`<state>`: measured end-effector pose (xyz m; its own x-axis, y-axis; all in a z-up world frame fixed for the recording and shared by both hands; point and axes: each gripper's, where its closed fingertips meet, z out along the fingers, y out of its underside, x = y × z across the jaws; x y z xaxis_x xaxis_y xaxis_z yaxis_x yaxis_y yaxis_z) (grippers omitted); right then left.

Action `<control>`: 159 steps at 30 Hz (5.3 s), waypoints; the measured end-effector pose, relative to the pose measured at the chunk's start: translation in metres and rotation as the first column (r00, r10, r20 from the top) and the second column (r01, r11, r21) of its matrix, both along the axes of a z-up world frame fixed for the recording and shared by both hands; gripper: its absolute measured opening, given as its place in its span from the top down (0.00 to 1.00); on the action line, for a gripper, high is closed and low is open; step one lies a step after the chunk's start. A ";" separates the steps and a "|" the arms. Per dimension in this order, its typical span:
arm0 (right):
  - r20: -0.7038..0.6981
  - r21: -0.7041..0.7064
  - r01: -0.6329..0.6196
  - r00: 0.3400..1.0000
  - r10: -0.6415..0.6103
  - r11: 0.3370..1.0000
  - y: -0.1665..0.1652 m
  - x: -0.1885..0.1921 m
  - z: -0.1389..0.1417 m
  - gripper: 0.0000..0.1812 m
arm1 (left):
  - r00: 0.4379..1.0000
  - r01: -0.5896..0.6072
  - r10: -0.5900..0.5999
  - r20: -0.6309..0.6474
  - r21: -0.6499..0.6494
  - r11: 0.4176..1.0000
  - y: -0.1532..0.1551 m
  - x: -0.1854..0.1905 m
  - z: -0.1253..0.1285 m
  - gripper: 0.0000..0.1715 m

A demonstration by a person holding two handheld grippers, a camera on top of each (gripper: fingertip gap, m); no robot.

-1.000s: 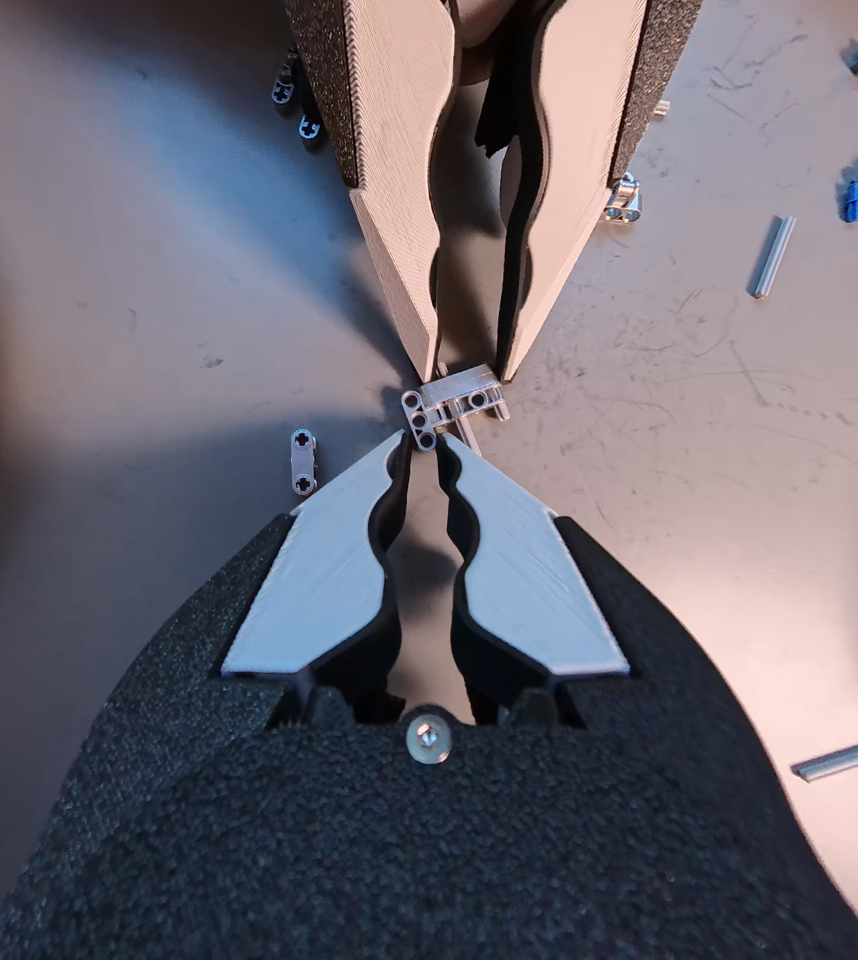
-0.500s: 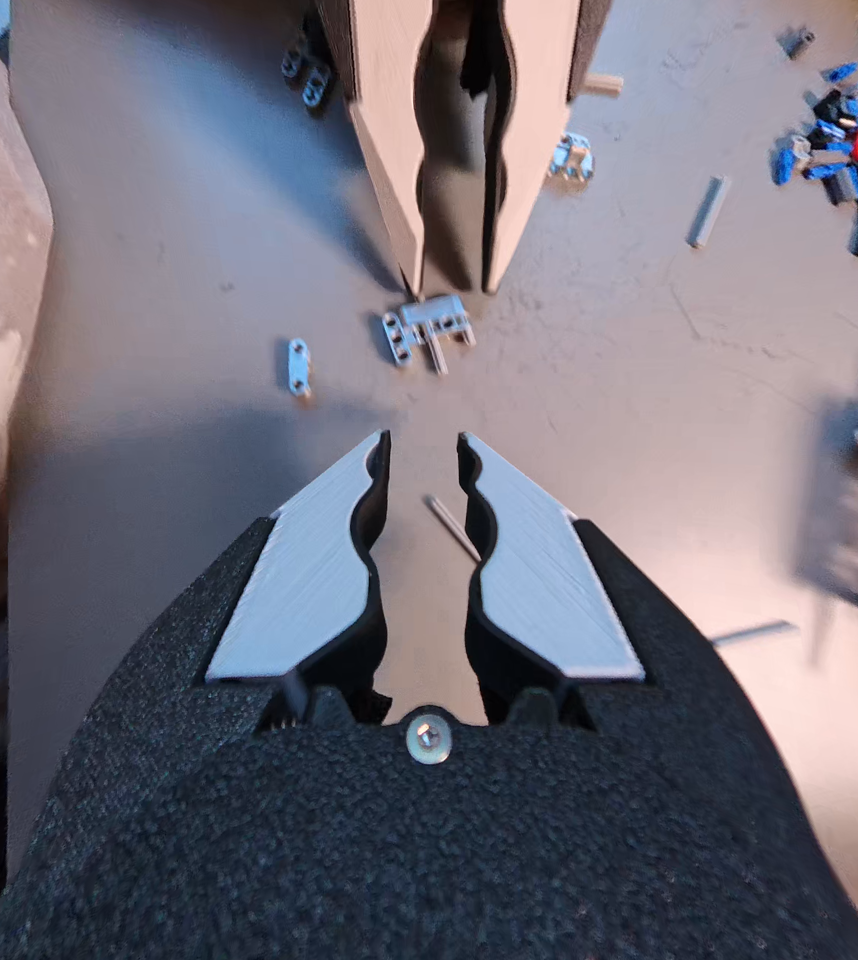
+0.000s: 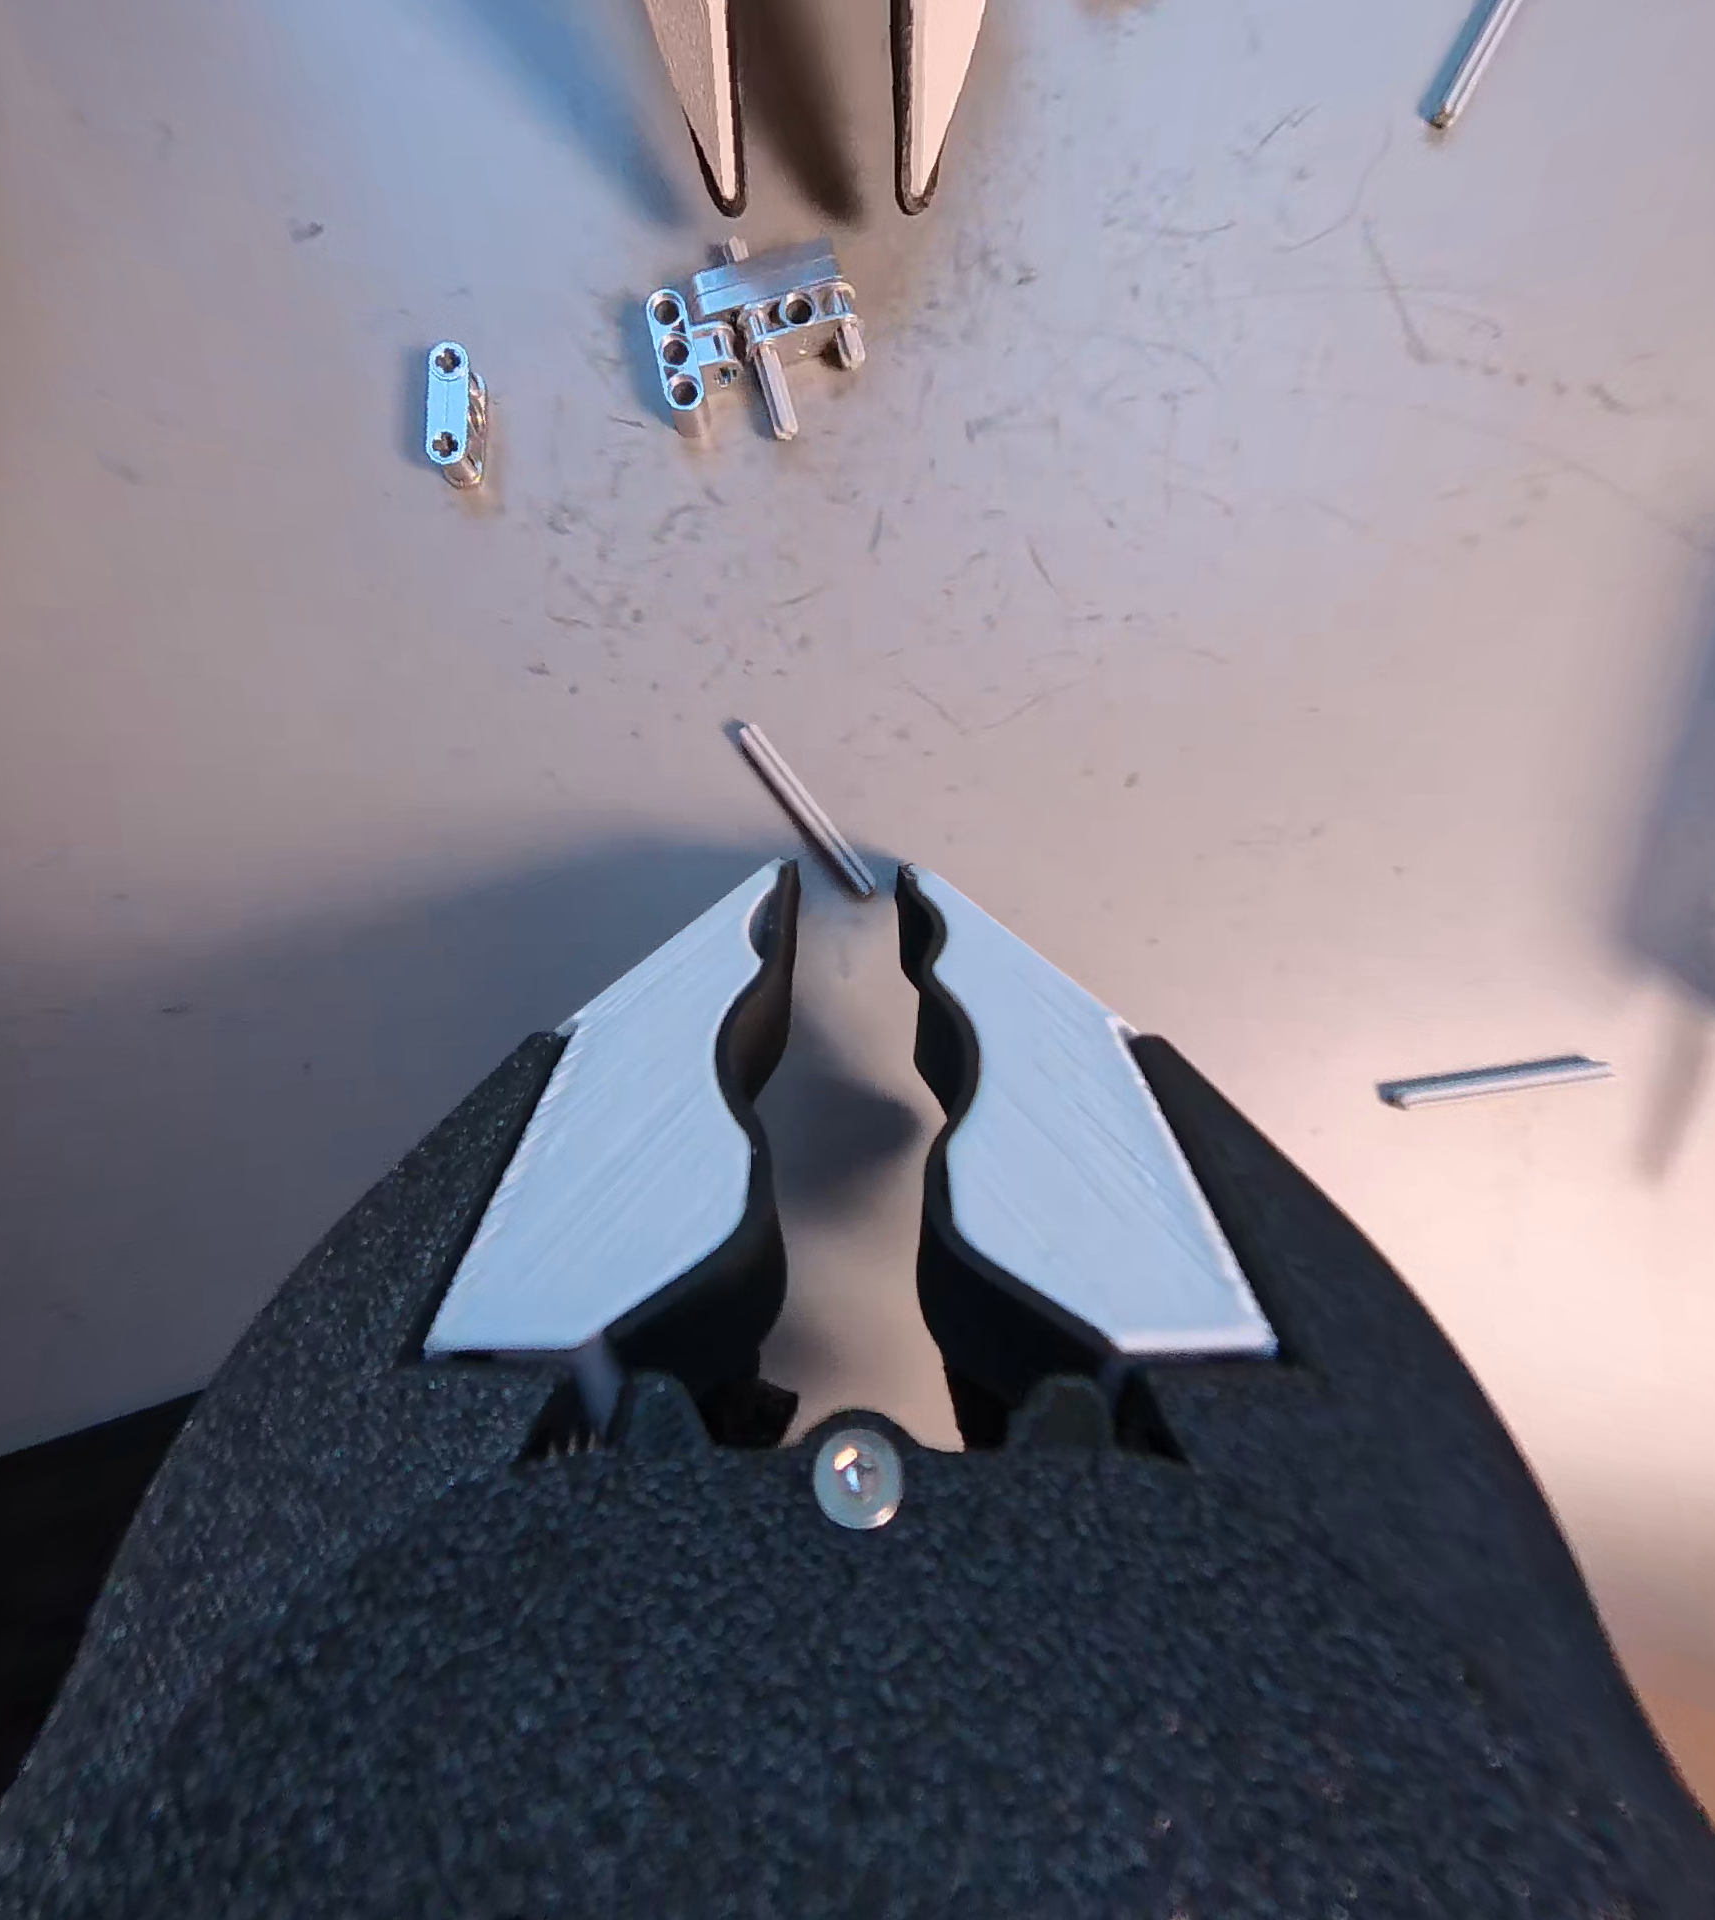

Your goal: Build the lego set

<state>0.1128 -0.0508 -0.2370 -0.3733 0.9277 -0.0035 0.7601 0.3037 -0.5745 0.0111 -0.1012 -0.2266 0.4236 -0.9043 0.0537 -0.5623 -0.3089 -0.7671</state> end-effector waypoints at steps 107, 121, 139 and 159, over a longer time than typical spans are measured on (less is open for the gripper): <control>-0.433 -0.021 -0.022 0.901 0.010 1.000 -0.059 -0.052 0.054 0.98 | 0.973 0.093 -0.120 0.197 0.142 0.986 -0.014 0.046 0.044 0.99; -0.401 0.006 0.006 0.916 -0.003 1.000 -0.055 -0.055 0.041 0.98 | 0.982 0.077 -0.088 0.167 0.076 0.994 -0.011 0.042 0.030 0.99; -0.266 0.100 0.035 0.964 -0.007 0.994 -0.046 -0.050 0.008 0.99 | 1.000 0.019 -0.019 0.014 -0.011 1.000 -0.002 -0.005 0.000 0.90; -0.222 0.105 0.056 0.975 -0.032 0.993 -0.051 -0.050 0.001 0.99 | 0.998 0.061 -0.061 -0.031 0.021 0.998 0.000 0.008 -0.010 0.84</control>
<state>0.0628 -0.1017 -0.2359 -0.3123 0.9334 0.1764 0.6332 0.3430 -0.6939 0.0189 -0.1011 -0.2366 0.3687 -0.9293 0.0213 -0.6031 -0.2566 -0.7553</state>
